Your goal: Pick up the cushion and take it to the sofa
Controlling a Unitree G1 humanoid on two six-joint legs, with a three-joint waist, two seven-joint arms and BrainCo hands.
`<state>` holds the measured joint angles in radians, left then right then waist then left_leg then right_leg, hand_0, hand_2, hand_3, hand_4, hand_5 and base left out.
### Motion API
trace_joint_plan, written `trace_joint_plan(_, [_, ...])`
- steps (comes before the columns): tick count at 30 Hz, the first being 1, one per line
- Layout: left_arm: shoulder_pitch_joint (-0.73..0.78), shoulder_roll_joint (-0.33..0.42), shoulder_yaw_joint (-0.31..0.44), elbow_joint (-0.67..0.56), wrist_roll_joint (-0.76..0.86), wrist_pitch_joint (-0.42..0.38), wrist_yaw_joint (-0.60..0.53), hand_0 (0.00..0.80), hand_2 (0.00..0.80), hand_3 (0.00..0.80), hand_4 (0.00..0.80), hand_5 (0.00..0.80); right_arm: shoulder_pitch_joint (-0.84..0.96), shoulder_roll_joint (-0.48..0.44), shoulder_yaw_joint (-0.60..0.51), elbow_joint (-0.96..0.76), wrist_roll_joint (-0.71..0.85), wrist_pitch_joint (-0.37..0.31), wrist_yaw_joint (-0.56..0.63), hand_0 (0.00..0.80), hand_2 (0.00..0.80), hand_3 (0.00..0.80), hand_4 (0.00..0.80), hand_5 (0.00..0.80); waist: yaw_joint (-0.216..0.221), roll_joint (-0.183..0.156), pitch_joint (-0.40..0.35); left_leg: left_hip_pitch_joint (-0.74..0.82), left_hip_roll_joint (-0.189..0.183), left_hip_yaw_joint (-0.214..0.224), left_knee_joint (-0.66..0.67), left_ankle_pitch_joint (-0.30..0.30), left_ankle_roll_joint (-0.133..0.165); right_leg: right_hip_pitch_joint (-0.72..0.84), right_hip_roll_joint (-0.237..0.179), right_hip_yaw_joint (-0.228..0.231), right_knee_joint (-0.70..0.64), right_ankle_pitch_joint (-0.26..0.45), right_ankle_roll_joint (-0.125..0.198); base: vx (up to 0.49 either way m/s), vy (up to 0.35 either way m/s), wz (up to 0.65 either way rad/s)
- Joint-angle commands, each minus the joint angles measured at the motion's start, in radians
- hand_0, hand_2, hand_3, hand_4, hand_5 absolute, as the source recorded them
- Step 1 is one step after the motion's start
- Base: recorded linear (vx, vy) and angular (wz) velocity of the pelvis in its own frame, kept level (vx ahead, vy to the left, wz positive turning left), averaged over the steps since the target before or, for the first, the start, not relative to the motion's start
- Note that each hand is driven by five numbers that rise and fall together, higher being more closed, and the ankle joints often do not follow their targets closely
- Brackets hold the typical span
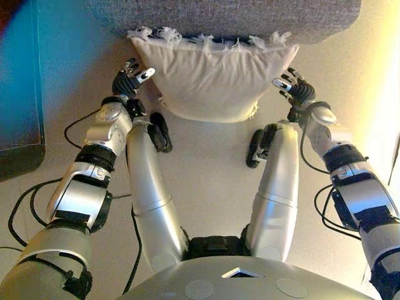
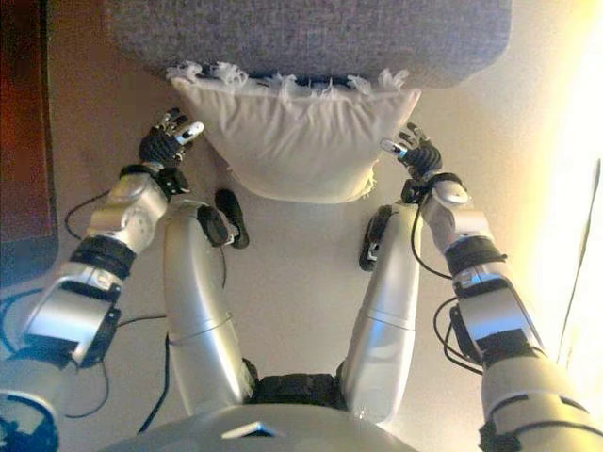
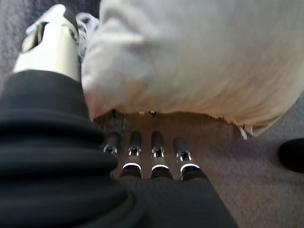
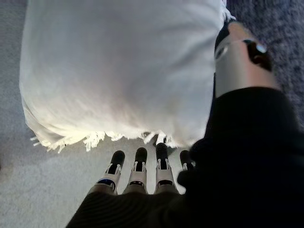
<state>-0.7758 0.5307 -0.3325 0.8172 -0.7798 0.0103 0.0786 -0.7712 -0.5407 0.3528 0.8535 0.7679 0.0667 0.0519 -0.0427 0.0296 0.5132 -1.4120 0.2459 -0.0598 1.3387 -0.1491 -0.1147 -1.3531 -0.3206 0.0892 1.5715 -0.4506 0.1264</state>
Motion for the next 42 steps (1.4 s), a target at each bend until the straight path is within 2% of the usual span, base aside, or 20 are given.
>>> trace_joint_plan(1, [-0.043, 0.036, -0.024, 0.04, -0.043, 0.005, -0.029, 0.0, 0.0, 0.0, 0.0, 0.0, -0.038, -0.012, 0.005, 0.009, 0.025, -0.01, 0.054, 0.0, 0.0, 0.0, 0.0, 0.0, -0.015, 0.009, -0.005, 0.059, 0.037, -0.019, 0.107, -0.22, 0.004, 0.008, -0.042, 0.02, -0.124, 0.128, -0.002, 0.0, 0.0, 0.0])
trace_joint_plan(10, [-0.123, 0.046, -0.059, 0.105, -0.047, 0.028, -0.064, 0.0, 0.0, 0.0, 0.0, 0.0, -0.11, -0.005, 0.042, 0.012, 0.076, -0.005, 0.059, 0.0, 0.0, 0.0, 0.0, 0.0, -0.017, 0.009, 0.006, 0.058, 0.042, -0.019, 0.137, -0.244, 0.004, 0.003, -0.057, 0.029, -0.114, 0.125, -0.004, -0.006, 0.026, 0.0])
trace_joint_plan(16, [-0.165, 0.028, -0.102, 0.115, -0.045, 0.027, -0.157, 0.0, 0.0, 0.0, 0.0, 0.0, -0.148, 0.007, 0.068, 0.01, 0.087, 0.013, 0.06, 0.0, 0.0, 0.0, 0.0, 0.0, -0.015, 0.009, 0.004, 0.057, 0.051, -0.022, 0.162, -0.267, 0.002, 0.002, -0.068, 0.036, -0.097, 0.113, -0.006, -0.019, 0.015, -0.01])
trace_joint_plan(21, [-0.192, 0.005, -0.135, 0.12, -0.033, 0.027, -0.155, 0.0, 0.0, 0.0, 0.0, 0.0, -0.175, 0.03, 0.091, 0.02, 0.084, 0.023, 0.053, 0.0, 0.0, 0.0, 0.0, 0.0, -0.011, 0.008, 0.004, 0.057, 0.05, -0.024, 0.176, -0.281, 0.003, 0.001, -0.076, 0.035, -0.087, 0.104, -0.009, -0.028, -0.011, 0.01])
trace_joint_plan(27, [-0.215, -0.017, -0.157, 0.105, -0.049, 0.013, -0.213, 0.0, 0.0, 0.0, 0.0, 0.0, -0.197, 0.056, 0.116, -0.01, 0.109, 0.011, 0.125, 0.0, 0.0, 0.0, 0.0, 0.0, -0.008, 0.006, 0.006, 0.044, 0.052, -0.033, 0.198, -0.296, -0.001, -0.008, -0.078, 0.035, -0.071, 0.092, -0.013, -0.033, -0.019, 0.01])
trace_joint_plan(28, [-0.215, -0.02, -0.158, 0.098, -0.058, 0.009, -0.234, 0.188, 0.188, 0.188, 0.188, 0.188, -0.198, 0.058, 0.118, -0.023, 0.111, 0.007, 0.135, 0.107, 0.107, 0.107, 0.107, 0.107, -0.008, 0.005, 0.005, 0.043, 0.051, -0.034, 0.199, -0.298, -0.003, -0.009, -0.079, 0.035, -0.071, 0.091, -0.013, -0.035, -0.021, 0.0])
trace_joint_plan(29, [-0.213, -0.024, -0.158, 0.082, -0.071, 0.007, -0.266, 0.8, 0.8, 0.8, 0.8, 0.8, -0.196, 0.061, 0.125, -0.047, 0.11, 0.0, 0.137, 0.8, 0.8, 0.8, 0.8, 0.8, -0.007, 0.005, 0.004, 0.042, 0.051, -0.034, 0.199, -0.3, -0.003, -0.009, -0.081, 0.033, -0.072, 0.09, -0.013, 0.0, 0.0, 0.0])
trace_joint_plan(32, [-0.197, -0.034, -0.162, 0.047, -0.079, 0.004, -0.307, 0.8, 0.8, 0.8, 0.8, 0.8, -0.182, 0.065, 0.139, -0.091, 0.098, -0.018, 0.126, 0.8, 0.8, 0.8, 0.8, 0.8, -0.007, 0.006, 0.002, 0.044, 0.051, -0.034, 0.196, -0.302, -0.004, -0.006, -0.084, 0.032, -0.075, 0.089, -0.014, 0.0, 0.0, 0.0])
trace_joint_plan(37, [-0.184, -0.045, -0.16, 0.033, -0.086, -0.013, -0.286, 0.8, 0.8, 0.8, 0.8, 0.8, -0.172, 0.073, 0.142, -0.115, 0.11, -0.011, 0.102, 0.8, 0.8, 0.8, 0.8, 0.8, -0.008, 0.006, -0.004, 0.053, 0.051, -0.032, 0.188, -0.302, -0.003, 0.005, -0.081, 0.027, -0.082, 0.085, -0.018, -0.004, 0.002, 0.02])
trace_joint_plan(42, [-0.161, -0.048, -0.14, 0.025, -0.096, -0.049, -0.301, 0.8, 0.8, 0.8, 0.8, 0.8, -0.149, 0.082, 0.131, -0.144, 0.107, -0.034, 0.11, 0.8, 0.8, 0.8, 0.8, 0.8, -0.005, 0.001, -0.02, 0.097, 0.05, -0.022, 0.148, -0.302, -0.004, 0.05, -0.079, 0.002, -0.125, 0.084, -0.018, 0.0, 0.0, 0.0])
